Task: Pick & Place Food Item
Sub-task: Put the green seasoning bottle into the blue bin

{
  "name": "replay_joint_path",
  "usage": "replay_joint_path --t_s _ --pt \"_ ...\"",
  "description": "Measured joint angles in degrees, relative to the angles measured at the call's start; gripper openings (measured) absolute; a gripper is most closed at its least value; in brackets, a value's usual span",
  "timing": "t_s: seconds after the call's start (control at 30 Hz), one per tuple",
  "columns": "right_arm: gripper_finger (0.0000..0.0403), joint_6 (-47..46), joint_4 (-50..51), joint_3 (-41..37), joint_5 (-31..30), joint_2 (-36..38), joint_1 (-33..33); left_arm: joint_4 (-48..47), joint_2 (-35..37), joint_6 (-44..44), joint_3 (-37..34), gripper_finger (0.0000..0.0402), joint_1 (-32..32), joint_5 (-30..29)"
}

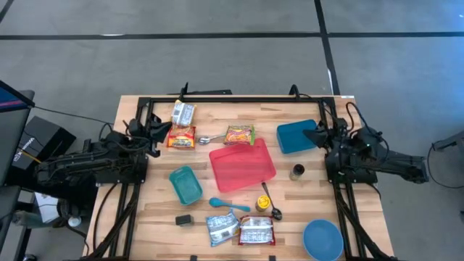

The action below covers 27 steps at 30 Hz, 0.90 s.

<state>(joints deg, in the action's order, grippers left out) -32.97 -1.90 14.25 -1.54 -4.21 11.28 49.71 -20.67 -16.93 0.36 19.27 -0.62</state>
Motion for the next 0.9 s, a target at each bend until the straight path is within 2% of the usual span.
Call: replay_joint_path --t_s 0.3,0.63,0.9 --pt "0.0000 -0.77 18.57 10.57 -6.17 -8.55 -0.01 0.00 0.00 -0.02 0.00 0.0012 0.00 0.02" --pt "0.0000 -1.11 24.46 16.83 -6.03 -20.97 -0.59 -0.24 -0.01 -0.04 0.00 0.0012 -0.02 0.02" --pt "0.0000 -5.89 30.81 20.88 -5.88 -27.50 -6.67 -0.35 0.00 -0.04 0.00 0.0012 -0.02 0.02"
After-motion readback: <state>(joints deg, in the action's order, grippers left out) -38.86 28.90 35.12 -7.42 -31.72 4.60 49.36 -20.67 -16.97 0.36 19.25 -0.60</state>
